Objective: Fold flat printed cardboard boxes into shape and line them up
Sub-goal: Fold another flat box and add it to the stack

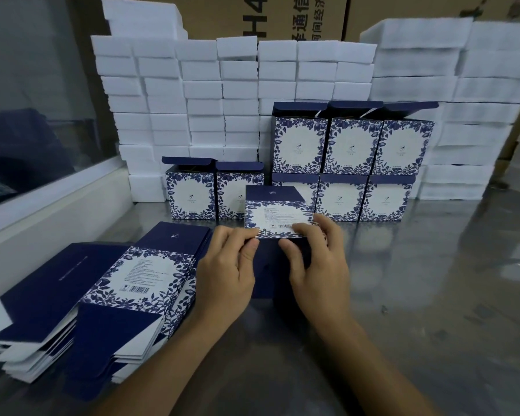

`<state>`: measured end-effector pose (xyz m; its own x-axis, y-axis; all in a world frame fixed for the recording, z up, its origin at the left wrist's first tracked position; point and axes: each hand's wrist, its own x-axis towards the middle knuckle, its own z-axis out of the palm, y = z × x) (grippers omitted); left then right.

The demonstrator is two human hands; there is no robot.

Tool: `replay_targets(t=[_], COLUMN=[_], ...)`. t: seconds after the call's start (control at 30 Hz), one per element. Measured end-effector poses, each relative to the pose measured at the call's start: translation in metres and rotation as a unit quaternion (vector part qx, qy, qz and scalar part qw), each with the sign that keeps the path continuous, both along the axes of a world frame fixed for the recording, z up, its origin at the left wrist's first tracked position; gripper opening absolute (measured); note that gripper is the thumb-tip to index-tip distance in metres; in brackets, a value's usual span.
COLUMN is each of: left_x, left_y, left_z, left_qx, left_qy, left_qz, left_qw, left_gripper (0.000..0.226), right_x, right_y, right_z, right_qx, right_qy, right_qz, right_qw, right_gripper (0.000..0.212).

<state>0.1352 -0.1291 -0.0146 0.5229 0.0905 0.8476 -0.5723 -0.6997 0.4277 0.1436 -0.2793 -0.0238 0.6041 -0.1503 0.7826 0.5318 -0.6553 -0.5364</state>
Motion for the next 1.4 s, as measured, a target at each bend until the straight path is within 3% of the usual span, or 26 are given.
replay_targets(t=[0.1, 0.23, 0.33, 0.47, 0.57, 0.63, 0.77, 0.9, 1.03, 1.23, 1.4], left_x=[0.0, 0.0, 0.001, 0.002, 0.004, 0.006, 0.006, 0.001, 0.001, -0.003, -0.006], left_y=[0.001, 0.0, 0.0, 0.001, 0.004, 0.006, 0.005, 0.003, 0.004, 0.003, 0.006], left_z=[-0.001, -0.001, -0.001, -0.007, -0.018, -0.023, -0.023, -0.018, -0.018, -0.016, -0.015], left_qx=[-0.009, -0.005, -0.01, -0.02, -0.056, -0.039, -0.011, 0.003, -0.008, -0.024, -0.036], left_qy=[-0.005, -0.007, -0.007, 0.012, 0.146, 0.202, 0.176, 0.127, 0.082, 0.082, 0.042], left_qz=[-0.014, -0.019, -0.023, -0.031, -0.036, -0.016, -0.012, -0.023, 0.014, 0.021, -0.051], left_qw=[1.0, 1.0, 1.0, 0.999, 0.987, 0.979, 0.984, 0.992, 0.997, 0.996, 0.997], left_gripper=[0.019, 0.027, 0.029, 0.025, 0.052, 0.062, 0.075, 0.085, 0.072, 0.077, 0.069], right_x=[0.003, 0.009, 0.015, 0.018, 0.019, 0.019, 0.019, 0.017, 0.014, 0.007, 0.001], right_y=[-0.004, -0.014, -0.016, -0.02, -0.026, -0.032, -0.038, -0.035, -0.028, -0.021, -0.019], right_z=[-0.005, -0.006, -0.006, -0.009, -0.011, -0.013, -0.017, -0.014, -0.01, -0.004, 0.0], right_qx=[0.044, 0.067, 0.063, 0.091, 0.121, 0.121, 0.085, -0.003, -0.019, 0.065, 0.111], right_qy=[0.052, 0.037, 0.02, 0.045, 0.098, 0.146, 0.198, 0.143, 0.112, 0.105, 0.052], right_qz=[0.036, 0.04, 0.027, 0.043, 0.086, 0.134, 0.147, 0.101, 0.078, 0.136, 0.124], right_qw=[0.997, 0.996, 0.997, 0.994, 0.984, 0.973, 0.965, 0.985, 0.99, 0.983, 0.985], right_gripper=[0.027, 0.009, 0.009, 0.023, 0.029, 0.047, 0.071, 0.089, 0.077, 0.055, 0.039])
